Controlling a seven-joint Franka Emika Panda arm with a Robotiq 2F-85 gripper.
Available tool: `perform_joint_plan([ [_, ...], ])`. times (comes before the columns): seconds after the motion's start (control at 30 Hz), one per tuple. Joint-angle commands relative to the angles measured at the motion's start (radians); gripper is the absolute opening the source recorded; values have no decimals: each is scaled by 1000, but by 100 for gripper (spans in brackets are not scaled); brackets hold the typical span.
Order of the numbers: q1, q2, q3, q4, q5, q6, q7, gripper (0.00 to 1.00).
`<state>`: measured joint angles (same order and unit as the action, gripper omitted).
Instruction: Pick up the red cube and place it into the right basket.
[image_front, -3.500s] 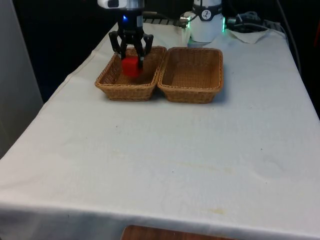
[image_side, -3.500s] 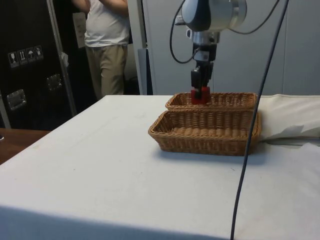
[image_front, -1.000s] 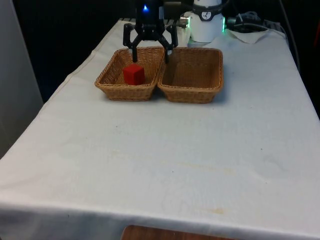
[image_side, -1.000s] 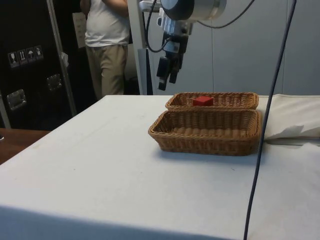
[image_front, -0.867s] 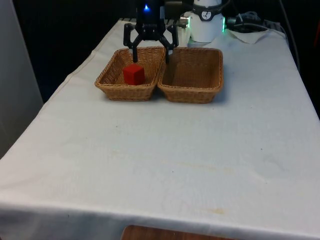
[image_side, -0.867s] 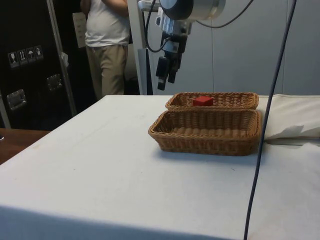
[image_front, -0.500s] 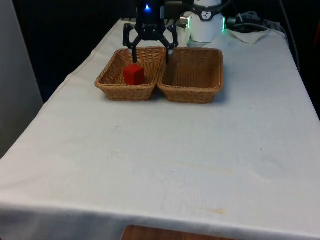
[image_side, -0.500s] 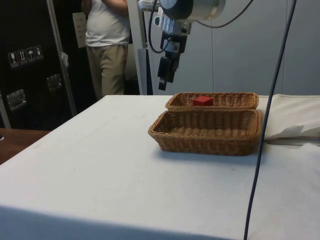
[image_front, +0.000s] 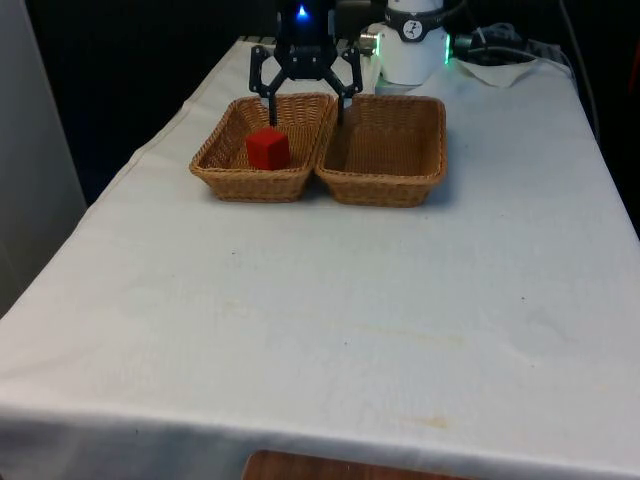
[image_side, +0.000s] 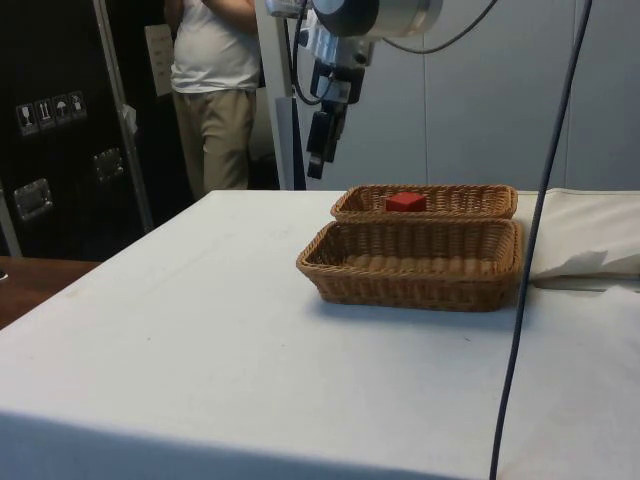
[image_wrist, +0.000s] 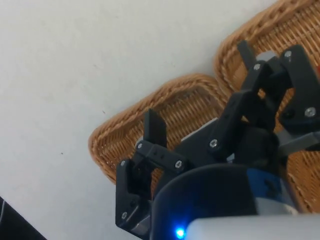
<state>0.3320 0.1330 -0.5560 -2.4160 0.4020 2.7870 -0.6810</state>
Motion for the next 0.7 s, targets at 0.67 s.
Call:
perform_joint_plan([
  [0.67, 15, 87, 39, 100, -138, -6, 152, 100],
])
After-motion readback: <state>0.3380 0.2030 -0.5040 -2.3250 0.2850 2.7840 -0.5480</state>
